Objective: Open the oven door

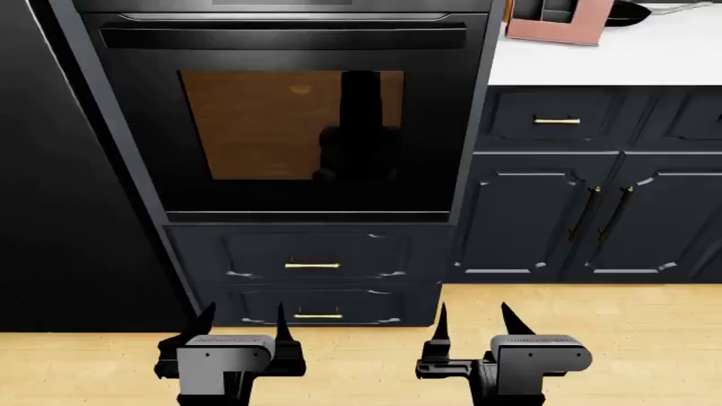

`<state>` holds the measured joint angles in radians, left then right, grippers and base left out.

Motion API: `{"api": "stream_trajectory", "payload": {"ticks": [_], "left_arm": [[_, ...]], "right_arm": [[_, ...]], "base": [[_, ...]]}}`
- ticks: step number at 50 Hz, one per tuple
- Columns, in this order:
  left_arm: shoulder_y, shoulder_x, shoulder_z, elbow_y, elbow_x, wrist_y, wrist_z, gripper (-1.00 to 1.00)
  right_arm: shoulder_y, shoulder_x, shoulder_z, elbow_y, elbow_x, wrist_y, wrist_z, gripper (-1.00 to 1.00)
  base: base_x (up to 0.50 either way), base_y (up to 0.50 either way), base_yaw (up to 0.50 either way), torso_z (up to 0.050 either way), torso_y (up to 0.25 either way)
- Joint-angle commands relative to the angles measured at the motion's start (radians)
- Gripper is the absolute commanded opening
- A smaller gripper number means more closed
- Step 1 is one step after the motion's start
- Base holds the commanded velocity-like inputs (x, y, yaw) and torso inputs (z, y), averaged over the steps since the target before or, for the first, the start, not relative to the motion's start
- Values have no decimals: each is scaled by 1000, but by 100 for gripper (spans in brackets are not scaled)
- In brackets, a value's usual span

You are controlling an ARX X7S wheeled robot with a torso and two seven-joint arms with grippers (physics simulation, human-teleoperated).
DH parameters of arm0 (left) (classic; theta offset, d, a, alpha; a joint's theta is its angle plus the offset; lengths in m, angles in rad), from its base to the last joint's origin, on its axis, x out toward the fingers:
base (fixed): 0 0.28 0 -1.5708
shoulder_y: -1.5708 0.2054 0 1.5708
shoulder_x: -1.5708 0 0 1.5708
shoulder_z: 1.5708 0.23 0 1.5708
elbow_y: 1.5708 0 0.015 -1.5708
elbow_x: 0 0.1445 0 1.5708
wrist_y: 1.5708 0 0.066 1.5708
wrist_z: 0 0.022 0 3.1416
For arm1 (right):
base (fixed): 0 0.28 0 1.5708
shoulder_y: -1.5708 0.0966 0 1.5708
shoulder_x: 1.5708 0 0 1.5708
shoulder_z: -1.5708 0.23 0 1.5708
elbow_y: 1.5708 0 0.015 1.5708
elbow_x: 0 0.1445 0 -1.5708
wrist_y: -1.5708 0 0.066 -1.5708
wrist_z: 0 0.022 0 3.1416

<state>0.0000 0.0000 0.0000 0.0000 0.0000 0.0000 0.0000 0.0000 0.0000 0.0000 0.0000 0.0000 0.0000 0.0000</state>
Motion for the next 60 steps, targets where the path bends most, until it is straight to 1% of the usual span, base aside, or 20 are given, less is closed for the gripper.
{"api": "stream_trajectory", "payload": {"ticks": [1, 18, 60], "left_arm": [[0, -16, 19, -1, -16, 2, -17, 100], [7, -54, 64, 23, -60, 9, -66, 100], [2, -100, 135, 6, -112, 15, -120, 100]], "right_arm": [[0, 15, -19, 1, 17, -1, 19, 100], [-4, 56, -67, 23, 73, -32, 61, 100], [0, 105, -123, 26, 124, -22, 124, 100]], "base": [[0, 0, 0, 0, 0], [0, 0, 0, -3, 0], [0, 0, 0, -46, 0]]}}
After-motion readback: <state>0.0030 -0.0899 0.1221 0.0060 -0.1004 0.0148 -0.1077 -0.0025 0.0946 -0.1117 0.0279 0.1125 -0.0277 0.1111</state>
